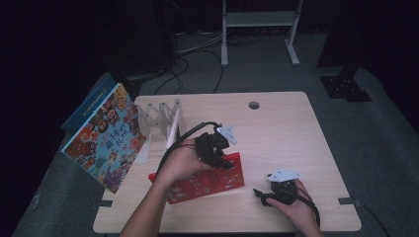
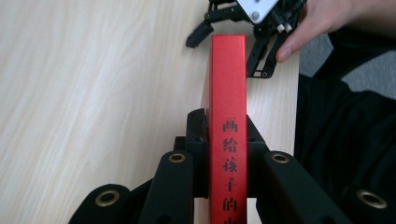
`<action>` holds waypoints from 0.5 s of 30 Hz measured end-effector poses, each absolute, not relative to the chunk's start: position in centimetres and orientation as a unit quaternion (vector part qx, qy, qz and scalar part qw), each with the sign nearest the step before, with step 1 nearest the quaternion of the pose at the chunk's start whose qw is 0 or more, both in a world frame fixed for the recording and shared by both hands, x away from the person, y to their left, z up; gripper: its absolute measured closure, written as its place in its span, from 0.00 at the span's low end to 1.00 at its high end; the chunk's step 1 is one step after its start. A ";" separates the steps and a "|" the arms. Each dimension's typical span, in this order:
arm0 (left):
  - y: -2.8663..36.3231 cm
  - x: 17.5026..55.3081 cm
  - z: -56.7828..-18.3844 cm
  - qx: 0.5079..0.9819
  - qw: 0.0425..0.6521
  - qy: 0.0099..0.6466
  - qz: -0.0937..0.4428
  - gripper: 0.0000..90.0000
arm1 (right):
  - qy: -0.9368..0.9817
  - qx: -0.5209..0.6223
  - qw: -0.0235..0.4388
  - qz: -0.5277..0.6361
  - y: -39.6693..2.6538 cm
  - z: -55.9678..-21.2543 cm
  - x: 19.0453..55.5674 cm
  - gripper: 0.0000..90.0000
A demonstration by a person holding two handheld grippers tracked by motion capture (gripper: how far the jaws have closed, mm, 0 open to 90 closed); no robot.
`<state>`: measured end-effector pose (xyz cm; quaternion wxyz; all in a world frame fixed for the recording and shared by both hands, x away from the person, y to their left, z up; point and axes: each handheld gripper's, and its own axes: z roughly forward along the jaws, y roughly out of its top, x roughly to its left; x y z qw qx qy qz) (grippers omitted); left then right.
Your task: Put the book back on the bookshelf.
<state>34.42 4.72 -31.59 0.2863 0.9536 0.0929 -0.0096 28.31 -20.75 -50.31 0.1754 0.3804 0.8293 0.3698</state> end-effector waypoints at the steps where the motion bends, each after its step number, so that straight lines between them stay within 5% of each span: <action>1: 5.1 34.4 -31.4 0.950 0.294 0.099 -0.007 0.88 | 0.829 0.384 0.172 0.369 -20.8 -50.3 28.4 0.22; 15: 10.0 34.3 -28.9 0.911 0.371 0.180 0.027 0.88 | 0.825 0.395 0.173 0.365 -20.8 -50.4 28.7 0.17</action>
